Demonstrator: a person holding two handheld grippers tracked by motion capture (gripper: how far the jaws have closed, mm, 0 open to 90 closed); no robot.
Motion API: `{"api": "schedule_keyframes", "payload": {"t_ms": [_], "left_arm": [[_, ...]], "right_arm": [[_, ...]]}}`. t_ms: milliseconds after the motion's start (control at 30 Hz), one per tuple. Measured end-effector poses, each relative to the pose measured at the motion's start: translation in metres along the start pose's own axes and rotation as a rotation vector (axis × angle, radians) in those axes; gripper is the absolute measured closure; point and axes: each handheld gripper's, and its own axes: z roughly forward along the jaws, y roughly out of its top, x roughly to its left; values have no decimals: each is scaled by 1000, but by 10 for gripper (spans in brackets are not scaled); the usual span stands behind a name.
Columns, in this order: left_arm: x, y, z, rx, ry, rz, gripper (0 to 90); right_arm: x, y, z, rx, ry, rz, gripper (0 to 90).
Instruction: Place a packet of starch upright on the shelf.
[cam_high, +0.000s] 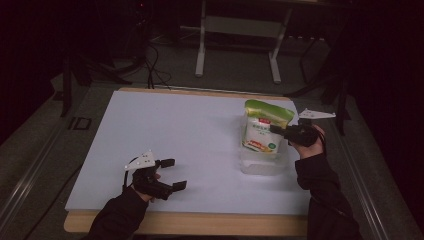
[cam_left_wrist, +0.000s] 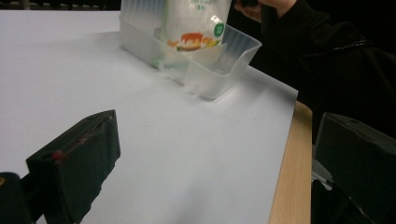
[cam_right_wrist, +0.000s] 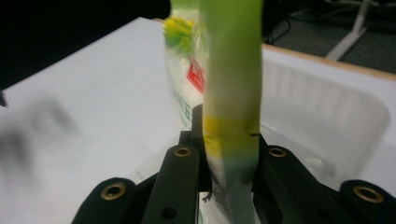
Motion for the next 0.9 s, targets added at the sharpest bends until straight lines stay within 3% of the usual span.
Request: {"api": "schedule_keyframes", "payload": {"t_ms": [167,300,500,633,733,800,900], "left_arm": [[-1,1,0,-12,-3,0,9],[-1,1,0,-11,-4,0,10],[-2,1,1,-10,-7,6,9],[-2,2,0,-12,-1,15,9],[-2,3,-1,-15,5,20,10],[-3,3,-1,-19,4,21,10],[-3,3,-1,-12,10,33,9]], "right_arm": [[-8,-10,-3,7,-33,16,827],[-3,-9,-2,9,-71,-8,768],[2,-6,-15,-57,-134,-11,451],[9,-9,-24,-63,-257,-54,201],[14,-13,-36,-84,-268,-27,109],[19,-18,-42,-94,-315,-28,109],[30,-26,-50,-99,-312,-21,109]]}}
